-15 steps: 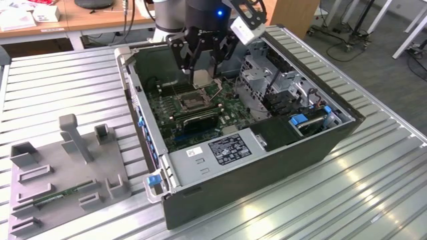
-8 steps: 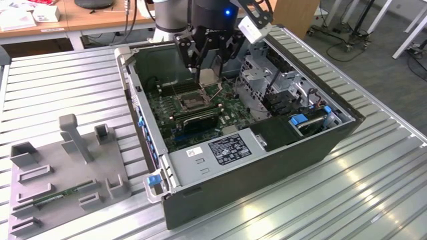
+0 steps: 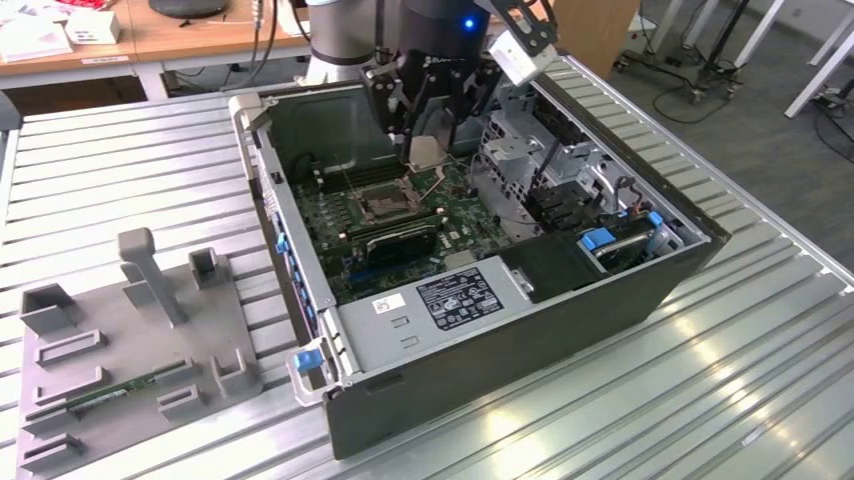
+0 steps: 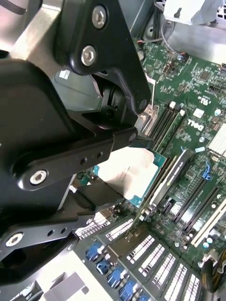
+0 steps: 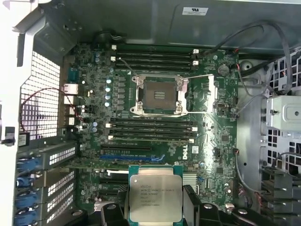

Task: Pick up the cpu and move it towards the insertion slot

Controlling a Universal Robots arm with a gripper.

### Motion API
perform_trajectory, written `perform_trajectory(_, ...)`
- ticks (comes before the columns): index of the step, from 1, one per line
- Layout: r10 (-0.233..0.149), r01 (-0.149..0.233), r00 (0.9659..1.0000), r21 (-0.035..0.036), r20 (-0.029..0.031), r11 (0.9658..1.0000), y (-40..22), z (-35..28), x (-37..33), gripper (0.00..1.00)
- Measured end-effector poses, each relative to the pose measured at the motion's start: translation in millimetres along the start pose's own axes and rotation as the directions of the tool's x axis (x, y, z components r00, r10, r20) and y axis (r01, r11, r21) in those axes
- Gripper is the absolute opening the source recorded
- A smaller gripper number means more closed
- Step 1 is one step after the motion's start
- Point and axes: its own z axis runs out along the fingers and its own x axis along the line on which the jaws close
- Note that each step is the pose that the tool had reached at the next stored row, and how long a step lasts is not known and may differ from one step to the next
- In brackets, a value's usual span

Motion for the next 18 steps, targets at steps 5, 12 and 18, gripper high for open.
perform_trajectory(5,0.0,0.0,1.0,0.0,0.0,1.0,-0.1,0.0,-5.5,0.54)
perform_trajectory(12,0.0,0.0,1.0,0.0,0.0,1.0,-0.1,0.0,-7.3,0.54)
perform_trajectory(18,0.0,0.0,1.0,-0.0006,0.0,1.0,2.9,0.3,-7.3,0.54)
